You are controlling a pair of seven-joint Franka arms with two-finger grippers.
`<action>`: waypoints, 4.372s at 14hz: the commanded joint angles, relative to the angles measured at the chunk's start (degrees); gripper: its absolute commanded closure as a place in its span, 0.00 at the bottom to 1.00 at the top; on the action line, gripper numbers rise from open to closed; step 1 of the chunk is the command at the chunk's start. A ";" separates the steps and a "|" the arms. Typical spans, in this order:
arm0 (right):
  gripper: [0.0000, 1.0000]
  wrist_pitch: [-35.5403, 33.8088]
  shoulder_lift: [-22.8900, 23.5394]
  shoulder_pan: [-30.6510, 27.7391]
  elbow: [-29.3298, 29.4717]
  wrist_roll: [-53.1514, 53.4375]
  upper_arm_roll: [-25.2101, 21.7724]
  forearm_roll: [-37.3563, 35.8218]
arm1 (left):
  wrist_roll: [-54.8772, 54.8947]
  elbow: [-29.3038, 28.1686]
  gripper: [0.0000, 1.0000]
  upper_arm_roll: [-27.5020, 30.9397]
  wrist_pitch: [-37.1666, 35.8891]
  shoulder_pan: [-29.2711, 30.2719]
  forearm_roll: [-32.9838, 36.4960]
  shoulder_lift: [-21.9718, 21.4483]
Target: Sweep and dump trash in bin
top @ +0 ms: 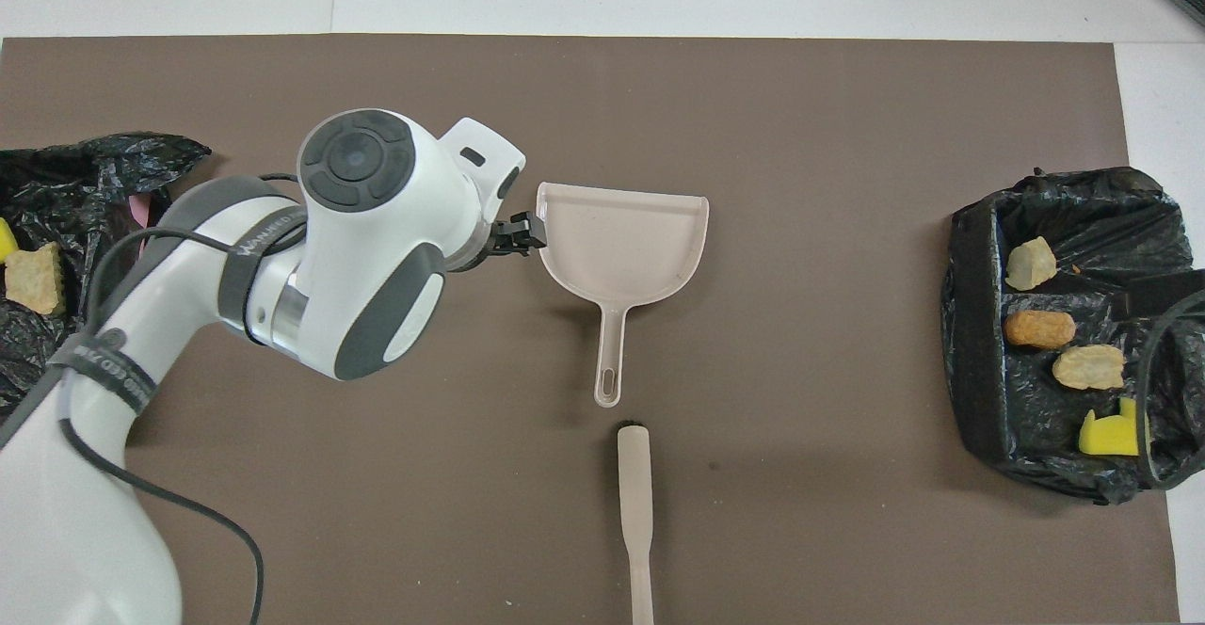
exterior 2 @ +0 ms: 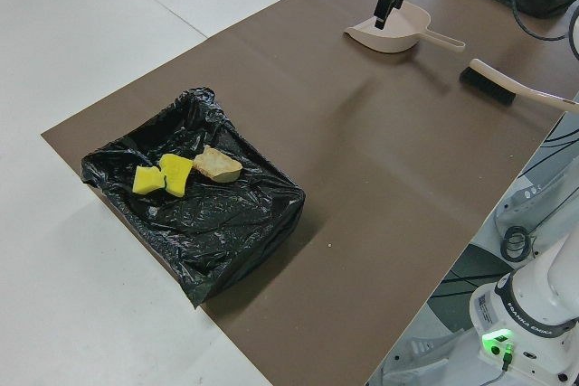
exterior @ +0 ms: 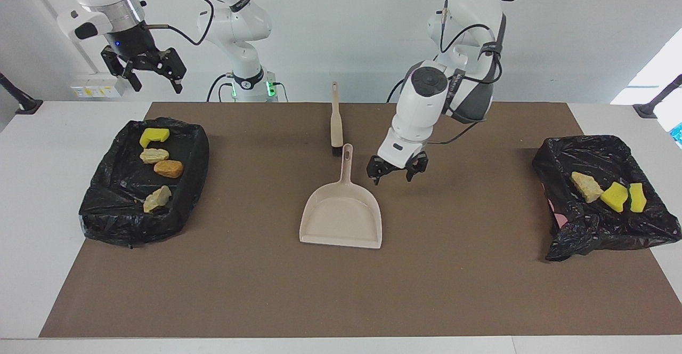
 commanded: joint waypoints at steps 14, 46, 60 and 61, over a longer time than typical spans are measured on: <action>0.00 0.50 -1.28 -0.66 -1.75 -2.11 -0.45 0.25 | 31.87 4.96 0.00 0.06 -13.02 19.35 -0.05 -5.70; 0.00 1.20 -2.24 -1.80 -2.10 1.41 3.07 0.69 | 39.87 6.18 0.00 14.66 -28.67 9.16 -4.89 -18.71; 0.00 -1.96 1.28 -2.86 2.38 0.08 1.57 2.10 | 40.22 6.45 0.00 14.57 -29.55 9.25 -4.45 -18.80; 0.00 -1.88 0.93 -2.86 1.86 0.00 1.57 2.10 | 40.22 6.45 0.00 14.57 -29.55 9.25 -4.45 -18.80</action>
